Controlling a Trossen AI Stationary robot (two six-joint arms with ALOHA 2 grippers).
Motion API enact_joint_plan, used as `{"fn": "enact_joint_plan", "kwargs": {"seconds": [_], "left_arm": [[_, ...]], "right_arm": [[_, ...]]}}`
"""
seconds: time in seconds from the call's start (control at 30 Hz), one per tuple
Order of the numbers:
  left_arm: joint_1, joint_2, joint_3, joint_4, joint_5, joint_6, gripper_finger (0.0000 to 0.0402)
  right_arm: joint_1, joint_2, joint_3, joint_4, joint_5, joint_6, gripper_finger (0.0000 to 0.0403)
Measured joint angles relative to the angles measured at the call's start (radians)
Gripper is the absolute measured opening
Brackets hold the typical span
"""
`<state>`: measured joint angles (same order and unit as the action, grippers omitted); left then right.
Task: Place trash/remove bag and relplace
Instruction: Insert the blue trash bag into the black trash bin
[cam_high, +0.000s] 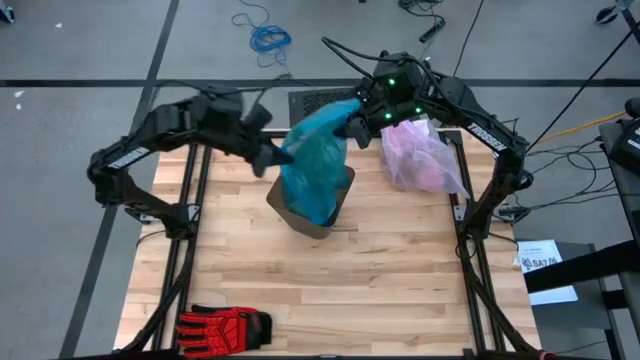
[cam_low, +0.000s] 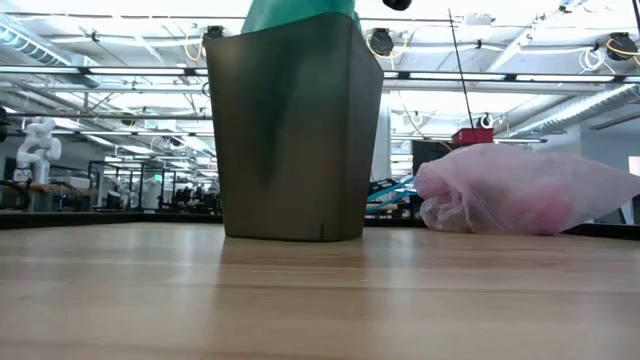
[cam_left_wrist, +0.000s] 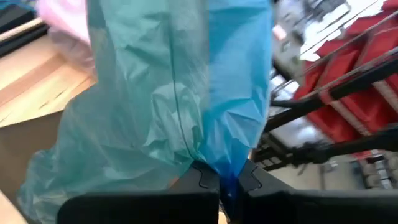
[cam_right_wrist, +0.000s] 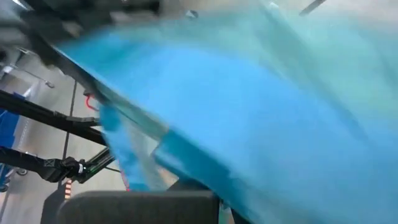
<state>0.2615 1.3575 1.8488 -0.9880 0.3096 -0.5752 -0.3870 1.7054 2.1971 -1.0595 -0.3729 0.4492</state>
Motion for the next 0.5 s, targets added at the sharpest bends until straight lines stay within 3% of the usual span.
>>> {"fn": "enact_joint_plan", "kwargs": {"seconds": [0.2,0.33,0.5], "left_arm": [[0.0,-0.043,0.025,-0.066,0.005,-0.075,0.0001],[0.0,-0.042,0.024,-0.229,-0.06,-0.074,0.0001],[-0.011,-0.034,-0.014,-0.248,-0.104,-0.058,0.0001]], "right_arm": [[0.0,0.0,0.0,-0.098,0.002,0.002,0.0],[0.0,0.003,0.0,-0.186,0.016,-0.03,0.0],[0.004,0.019,-0.004,-0.285,0.075,-0.076,0.0]]}}
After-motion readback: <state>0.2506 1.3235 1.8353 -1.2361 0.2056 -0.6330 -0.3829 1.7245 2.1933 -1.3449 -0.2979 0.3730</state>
